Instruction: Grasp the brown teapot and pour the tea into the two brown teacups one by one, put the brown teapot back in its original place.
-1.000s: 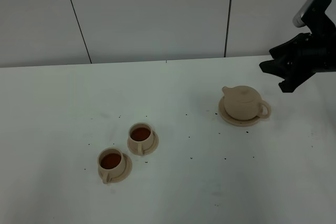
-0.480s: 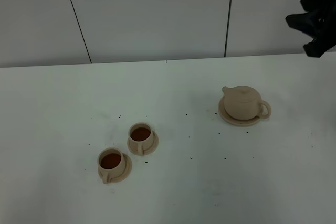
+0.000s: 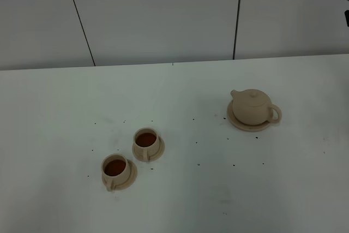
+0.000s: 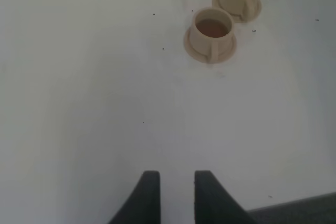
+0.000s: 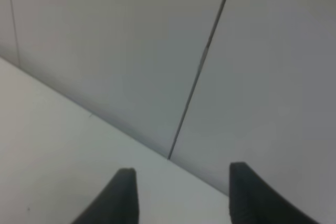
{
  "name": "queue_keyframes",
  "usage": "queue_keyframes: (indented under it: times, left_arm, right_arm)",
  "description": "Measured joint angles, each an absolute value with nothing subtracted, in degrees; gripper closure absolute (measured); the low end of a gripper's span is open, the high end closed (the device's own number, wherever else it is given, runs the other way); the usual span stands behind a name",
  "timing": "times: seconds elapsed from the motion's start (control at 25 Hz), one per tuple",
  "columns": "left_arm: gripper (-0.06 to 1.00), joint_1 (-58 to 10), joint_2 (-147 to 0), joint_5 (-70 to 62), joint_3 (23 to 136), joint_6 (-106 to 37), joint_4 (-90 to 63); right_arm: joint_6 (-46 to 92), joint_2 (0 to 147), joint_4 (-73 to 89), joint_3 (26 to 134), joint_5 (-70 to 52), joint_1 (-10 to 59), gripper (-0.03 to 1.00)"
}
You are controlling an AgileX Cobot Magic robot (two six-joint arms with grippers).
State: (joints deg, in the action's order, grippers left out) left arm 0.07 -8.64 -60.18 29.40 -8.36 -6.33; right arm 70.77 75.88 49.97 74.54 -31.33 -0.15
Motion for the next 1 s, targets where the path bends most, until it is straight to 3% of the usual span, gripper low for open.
queue_keyframes:
  times: [0.48, 0.76, 1.0]
  left_arm:
    - [0.71, 0.07, -8.64, -60.18, 29.4, -8.36, -6.33]
    - [0.71, 0.07, -8.64, -60.18, 29.4, -8.36, -6.33]
    - [0.71, 0.07, -8.64, -60.18, 29.4, -8.36, -6.33]
  right_arm:
    - [49.12, 64.23, 33.39, 73.61, -36.17, -0.15, 0.58]
    - [43.92, 51.96, 30.23, 59.91, -29.68, -0.15, 0.6]
    - [38.8, 43.43, 27.82, 51.58, -30.92, -0.15, 0.6]
